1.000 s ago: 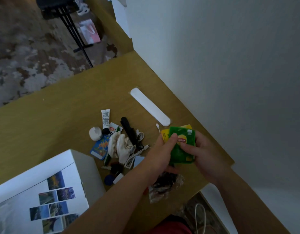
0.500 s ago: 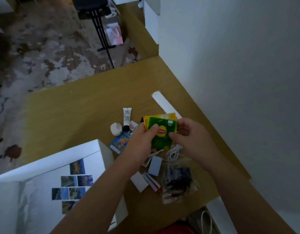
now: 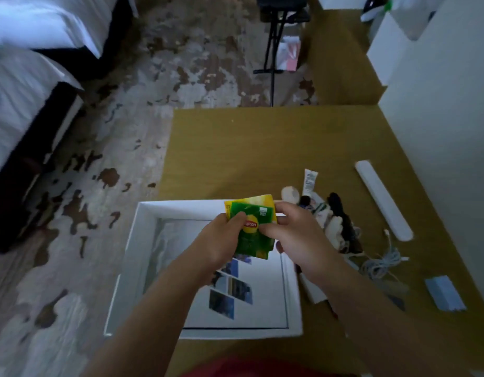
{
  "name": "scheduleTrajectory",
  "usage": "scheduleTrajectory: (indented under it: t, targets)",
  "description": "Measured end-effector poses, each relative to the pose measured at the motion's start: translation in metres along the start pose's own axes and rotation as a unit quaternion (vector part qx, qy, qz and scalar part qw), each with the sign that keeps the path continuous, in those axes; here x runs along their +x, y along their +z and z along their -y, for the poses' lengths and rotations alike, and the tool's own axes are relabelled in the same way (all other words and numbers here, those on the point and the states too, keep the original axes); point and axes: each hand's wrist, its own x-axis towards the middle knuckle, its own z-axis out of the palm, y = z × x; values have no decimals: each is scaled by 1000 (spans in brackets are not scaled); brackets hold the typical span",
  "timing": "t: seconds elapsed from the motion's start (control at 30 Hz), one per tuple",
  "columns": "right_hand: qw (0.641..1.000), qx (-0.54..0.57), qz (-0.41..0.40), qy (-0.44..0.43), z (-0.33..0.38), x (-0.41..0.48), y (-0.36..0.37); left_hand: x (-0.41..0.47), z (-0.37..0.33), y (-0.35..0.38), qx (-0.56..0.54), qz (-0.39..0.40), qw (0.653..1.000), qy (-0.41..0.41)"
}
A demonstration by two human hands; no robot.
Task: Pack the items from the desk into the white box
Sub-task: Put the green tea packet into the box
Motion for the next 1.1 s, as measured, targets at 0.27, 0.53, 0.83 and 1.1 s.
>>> scheduleTrajectory:
  t: [0.27,0.53,0.83,1.1]
  targets:
    - [990,-14,33,137,-10,5,90,-11,49,-115,80,-225,968,72]
    - [966,-148,122,175,-39,5,171,8,124,-125,124,-110,986,21]
    - [904,-412,104,57,-59,2,191,12,135,-122,89,-146,985,29]
    - [901,-410,141,-21,-70,3,184,15,138,-119,65,-156,985,23]
